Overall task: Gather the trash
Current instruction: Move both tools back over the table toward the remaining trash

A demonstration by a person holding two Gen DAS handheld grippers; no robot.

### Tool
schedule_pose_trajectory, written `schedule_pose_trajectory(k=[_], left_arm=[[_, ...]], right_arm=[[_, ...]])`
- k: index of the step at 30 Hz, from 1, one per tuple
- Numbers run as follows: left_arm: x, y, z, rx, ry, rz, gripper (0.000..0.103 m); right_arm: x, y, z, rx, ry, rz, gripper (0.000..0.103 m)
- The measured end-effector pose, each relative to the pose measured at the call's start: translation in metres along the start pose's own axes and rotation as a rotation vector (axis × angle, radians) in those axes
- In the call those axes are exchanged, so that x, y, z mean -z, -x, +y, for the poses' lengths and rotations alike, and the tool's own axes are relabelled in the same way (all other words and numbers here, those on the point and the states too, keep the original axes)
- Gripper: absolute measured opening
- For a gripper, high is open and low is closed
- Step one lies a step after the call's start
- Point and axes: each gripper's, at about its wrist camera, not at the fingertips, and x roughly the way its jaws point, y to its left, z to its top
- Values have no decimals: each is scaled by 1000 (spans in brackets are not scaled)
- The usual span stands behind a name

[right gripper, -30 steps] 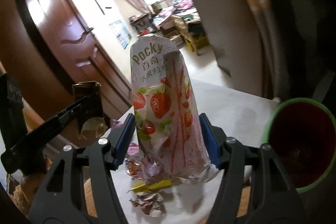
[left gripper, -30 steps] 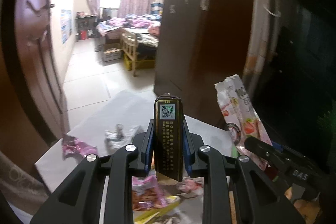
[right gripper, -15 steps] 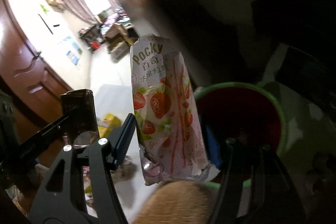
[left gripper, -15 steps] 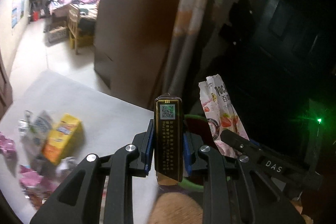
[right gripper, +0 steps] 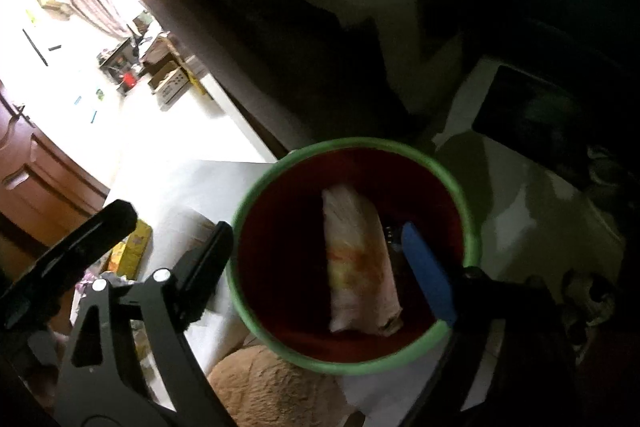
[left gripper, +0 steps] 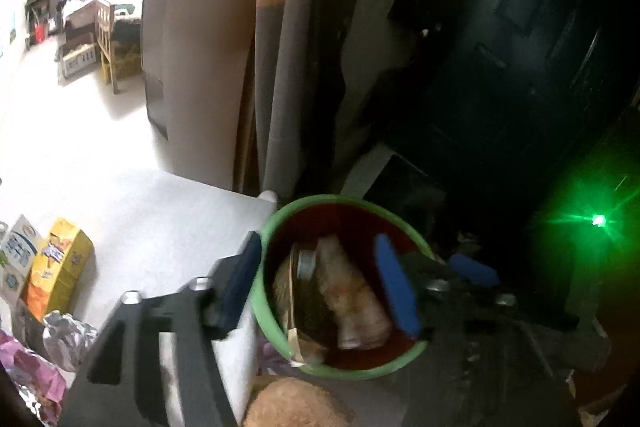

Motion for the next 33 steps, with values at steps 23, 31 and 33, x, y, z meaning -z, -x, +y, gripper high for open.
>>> schedule_pose_trajectory(k=[23, 31, 33], left_arm=[[22, 159, 117, -300, 25, -167, 74], [62, 199, 221, -490, 214, -153, 75], [70, 206, 246, -521, 281, -150, 75]], right_arm=[[14, 37, 143, -178, 267, -76, 93], [42, 23, 199, -227, 366, -7, 94], [52, 22, 212, -232, 391, 9, 94]])
